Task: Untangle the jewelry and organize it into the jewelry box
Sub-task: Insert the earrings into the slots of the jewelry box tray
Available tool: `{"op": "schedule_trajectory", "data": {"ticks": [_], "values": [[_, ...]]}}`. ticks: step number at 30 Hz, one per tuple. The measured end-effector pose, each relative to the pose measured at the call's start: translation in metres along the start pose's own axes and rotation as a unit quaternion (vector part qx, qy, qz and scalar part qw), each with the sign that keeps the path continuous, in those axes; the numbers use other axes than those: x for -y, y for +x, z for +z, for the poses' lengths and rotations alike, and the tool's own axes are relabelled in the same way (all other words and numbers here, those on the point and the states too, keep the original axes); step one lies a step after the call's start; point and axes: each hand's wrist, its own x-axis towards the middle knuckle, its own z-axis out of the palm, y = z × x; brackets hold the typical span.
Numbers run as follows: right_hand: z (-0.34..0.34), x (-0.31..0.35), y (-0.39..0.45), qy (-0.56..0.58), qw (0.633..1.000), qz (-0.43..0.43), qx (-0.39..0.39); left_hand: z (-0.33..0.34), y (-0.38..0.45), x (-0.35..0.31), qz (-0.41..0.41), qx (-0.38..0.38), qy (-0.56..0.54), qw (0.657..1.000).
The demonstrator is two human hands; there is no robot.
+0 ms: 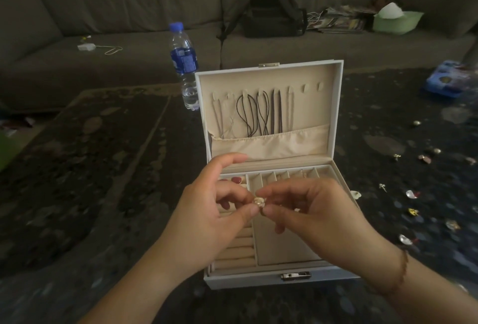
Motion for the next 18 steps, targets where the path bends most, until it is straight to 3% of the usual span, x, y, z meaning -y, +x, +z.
{"op": "schedule_trajectory", "data": {"ticks": [4,11,15,18], "values": [[0.009,0.000,0.002,0.014,1.000,0.000,-0.008,-0.005,0.001,0.002,0.002,0.011,-0.013,1.000],[0.027,0.001,0.018,0.118,0.990,0.067,-0.029,-0.007,0.002,0.017,-0.046,-0.059,-0.076,0.994],[0.032,0.009,0.027,0.023,0.999,0.046,-0.015,-0.013,0.005,0.020,-0.018,-0.081,-0.024,0.996],[0.029,0.019,0.038,-0.057,0.994,0.075,0.046,-0.017,0.007,0.021,0.006,-0.071,0.020,0.997]]}}
